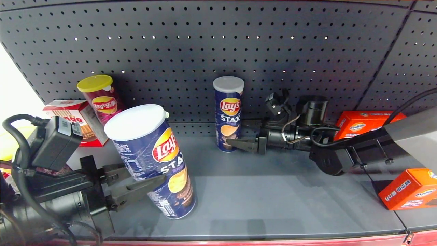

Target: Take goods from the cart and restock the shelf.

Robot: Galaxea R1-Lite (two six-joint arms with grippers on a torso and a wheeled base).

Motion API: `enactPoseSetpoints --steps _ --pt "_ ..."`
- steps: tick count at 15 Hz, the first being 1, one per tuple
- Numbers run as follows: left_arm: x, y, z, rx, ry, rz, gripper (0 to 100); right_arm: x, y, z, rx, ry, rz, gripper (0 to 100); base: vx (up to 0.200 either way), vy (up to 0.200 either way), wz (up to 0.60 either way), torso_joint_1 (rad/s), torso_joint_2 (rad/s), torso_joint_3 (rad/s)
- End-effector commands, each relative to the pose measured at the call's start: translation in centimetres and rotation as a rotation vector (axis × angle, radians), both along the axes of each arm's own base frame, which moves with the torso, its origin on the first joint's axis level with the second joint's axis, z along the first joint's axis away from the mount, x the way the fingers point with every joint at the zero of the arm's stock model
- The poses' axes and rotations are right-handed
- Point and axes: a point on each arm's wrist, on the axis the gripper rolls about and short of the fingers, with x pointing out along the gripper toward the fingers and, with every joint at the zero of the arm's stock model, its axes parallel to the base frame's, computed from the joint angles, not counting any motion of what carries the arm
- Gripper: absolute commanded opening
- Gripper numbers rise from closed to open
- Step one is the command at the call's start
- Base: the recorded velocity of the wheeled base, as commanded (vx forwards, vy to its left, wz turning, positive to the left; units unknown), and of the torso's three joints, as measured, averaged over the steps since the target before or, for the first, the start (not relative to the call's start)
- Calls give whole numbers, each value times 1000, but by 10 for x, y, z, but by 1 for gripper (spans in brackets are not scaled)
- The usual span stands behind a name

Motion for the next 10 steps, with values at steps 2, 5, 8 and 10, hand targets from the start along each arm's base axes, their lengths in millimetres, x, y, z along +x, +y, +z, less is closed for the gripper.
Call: enactPoseSetpoints --steps 2,5,8,10 --pt "0 1 0 0 1 6 0 10 11 -14 -8 15 13 100 0 0 0 0 0 0" --pt "-1 1 -3 4 9 6 0 20 16 -21 -6 11 13 100 0 0 0 0 0 0" --pt "-4 3 -11 14 34 6 0 28 22 -29 -6 11 14 100 0 0 0 0 0 0" --pt "-5 3 -12 13 32 8 0 31 27 -32 -6 13 16 100 0 0 0 0 0 0"
